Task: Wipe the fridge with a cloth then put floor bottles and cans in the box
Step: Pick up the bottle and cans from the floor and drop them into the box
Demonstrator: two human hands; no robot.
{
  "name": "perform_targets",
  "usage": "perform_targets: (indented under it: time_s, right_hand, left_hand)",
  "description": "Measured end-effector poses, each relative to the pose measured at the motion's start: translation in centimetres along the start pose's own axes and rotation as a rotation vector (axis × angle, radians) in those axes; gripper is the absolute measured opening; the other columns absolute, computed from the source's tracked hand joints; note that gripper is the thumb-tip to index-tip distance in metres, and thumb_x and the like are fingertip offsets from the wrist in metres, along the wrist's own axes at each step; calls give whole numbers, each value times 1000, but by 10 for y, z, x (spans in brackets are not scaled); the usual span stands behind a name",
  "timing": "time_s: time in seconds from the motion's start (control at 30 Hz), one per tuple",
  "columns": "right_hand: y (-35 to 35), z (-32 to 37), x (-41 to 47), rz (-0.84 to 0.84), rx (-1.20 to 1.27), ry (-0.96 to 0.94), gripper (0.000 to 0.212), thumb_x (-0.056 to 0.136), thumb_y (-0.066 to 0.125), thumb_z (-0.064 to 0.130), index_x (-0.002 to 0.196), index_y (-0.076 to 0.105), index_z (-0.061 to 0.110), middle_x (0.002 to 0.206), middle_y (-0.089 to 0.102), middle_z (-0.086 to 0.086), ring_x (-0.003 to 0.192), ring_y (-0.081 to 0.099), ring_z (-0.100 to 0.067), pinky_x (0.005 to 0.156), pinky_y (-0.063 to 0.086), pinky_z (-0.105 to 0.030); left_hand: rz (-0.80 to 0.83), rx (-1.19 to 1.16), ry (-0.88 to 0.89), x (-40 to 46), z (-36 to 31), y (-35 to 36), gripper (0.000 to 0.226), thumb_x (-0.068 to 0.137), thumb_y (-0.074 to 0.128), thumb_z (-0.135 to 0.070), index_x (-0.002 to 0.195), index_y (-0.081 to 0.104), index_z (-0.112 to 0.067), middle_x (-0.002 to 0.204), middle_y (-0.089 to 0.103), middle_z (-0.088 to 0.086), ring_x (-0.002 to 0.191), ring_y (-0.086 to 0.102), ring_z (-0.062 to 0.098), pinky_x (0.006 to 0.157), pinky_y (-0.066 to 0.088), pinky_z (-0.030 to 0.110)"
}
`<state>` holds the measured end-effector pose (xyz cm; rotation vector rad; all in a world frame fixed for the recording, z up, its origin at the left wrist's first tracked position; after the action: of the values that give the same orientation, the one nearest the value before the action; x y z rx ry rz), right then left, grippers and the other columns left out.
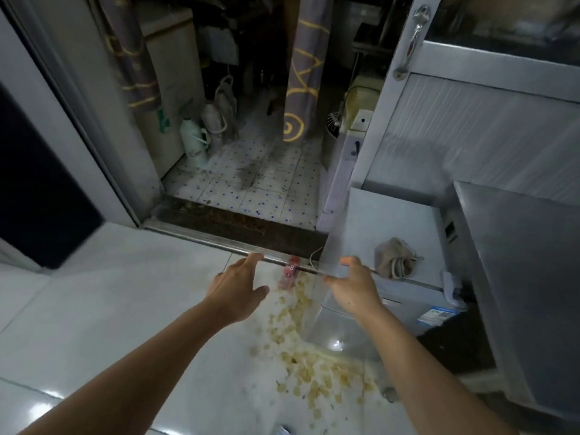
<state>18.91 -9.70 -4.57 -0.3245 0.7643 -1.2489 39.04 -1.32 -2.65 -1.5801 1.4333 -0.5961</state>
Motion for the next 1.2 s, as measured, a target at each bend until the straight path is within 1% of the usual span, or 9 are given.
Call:
perform_targets:
  time_s: [0.1, 0.23, 0.47, 0.7, 0.8, 0.9, 0.97, 1.07, 1.2]
  right_hand:
    - [31, 27, -4, -27, 24, 58, 63, 84, 68, 29, 136, 38, 12, 137, 36, -12, 116, 46, -24, 82, 32, -16]
    - [66, 55, -6, -72, 106, 114, 60, 83, 69, 20, 134, 40, 6, 135, 34, -14, 94, 40, -15, 45, 31, 4]
    - [86, 82, 10, -122, 141, 165, 62, 81, 72, 17, 133, 41, 8, 134, 38, -16, 85, 40, -12, 43, 31, 4]
    - [81, 64, 60, -192, 168, 246, 62, 82, 70, 28, 134, 39, 12, 134, 40, -12, 113, 49, -25, 80, 34, -17]
    - [80, 59, 97, -217, 255, 253, 61, 82, 71, 21, 133, 40, 10, 131, 40, -15, 74, 51, -5, 55, 33, 4]
    - [84, 49, 136, -223, 316, 292, 60, 82, 71, 18, 133, 41, 8, 130, 40, -16, 52, 38, 3, 36, 28, 3]
    - [84, 42, 158, -227, 313, 317, 60, 82, 71, 20, 133, 41, 8, 132, 40, -15, 60, 46, -1, 42, 32, 3]
    - [88, 29, 188, -216, 233, 345, 65, 81, 71, 28, 135, 39, 9, 137, 43, -14, 114, 51, -25, 82, 40, -15]
    - [108, 5, 224, -200, 219, 439, 68, 81, 70, 29, 137, 36, 12, 137, 44, -14, 124, 45, -29, 93, 38, -28]
  left_hand:
    - [45, -29, 17, 17, 41, -22, 62, 88, 58, -33, 141, 28, -21, 142, 45, 5, 125, 48, 25, 102, 41, 42]
    - [104, -31, 20, 35, 77, -41, 61, 89, 57, -33, 141, 28, -22, 143, 44, 4, 125, 48, 25, 103, 40, 42]
    - [138, -101, 83, 82, 90, -57, 58, 89, 57, -33, 140, 31, -23, 141, 46, 3, 127, 46, 23, 102, 41, 41]
    - [234, -25, 151, 152, 68, -33, 57, 88, 58, -33, 138, 33, -22, 140, 47, 4, 124, 49, 23, 100, 43, 40]
    - [266, -7, 148, 192, 61, -22, 57, 88, 59, -33, 138, 32, -23, 138, 49, 4, 123, 50, 24, 99, 43, 41]
    - [305, 12, 139, 235, 58, -8, 56, 88, 58, -34, 137, 33, -22, 137, 50, 6, 122, 50, 25, 98, 44, 42]
    - [329, 24, 134, 260, 59, 4, 56, 88, 58, -34, 137, 33, -22, 138, 49, 6, 123, 49, 25, 99, 44, 41]
    - [378, 23, 121, 293, 62, 28, 56, 88, 58, -34, 137, 34, -21, 139, 48, 5, 124, 48, 24, 100, 43, 40]
    - [457, 28, 104, 331, 77, 65, 52, 88, 58, -34, 133, 35, -22, 137, 49, 3, 123, 47, 24, 98, 43, 42]
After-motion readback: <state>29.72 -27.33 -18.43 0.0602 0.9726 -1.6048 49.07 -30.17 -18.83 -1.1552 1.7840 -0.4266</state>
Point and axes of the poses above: each hand's wrist, its own x-axis towards the middle knuckle, its own y-axis out of the palm, z = x × y, the point moved 9 cm from there along x, towards the middle knuckle
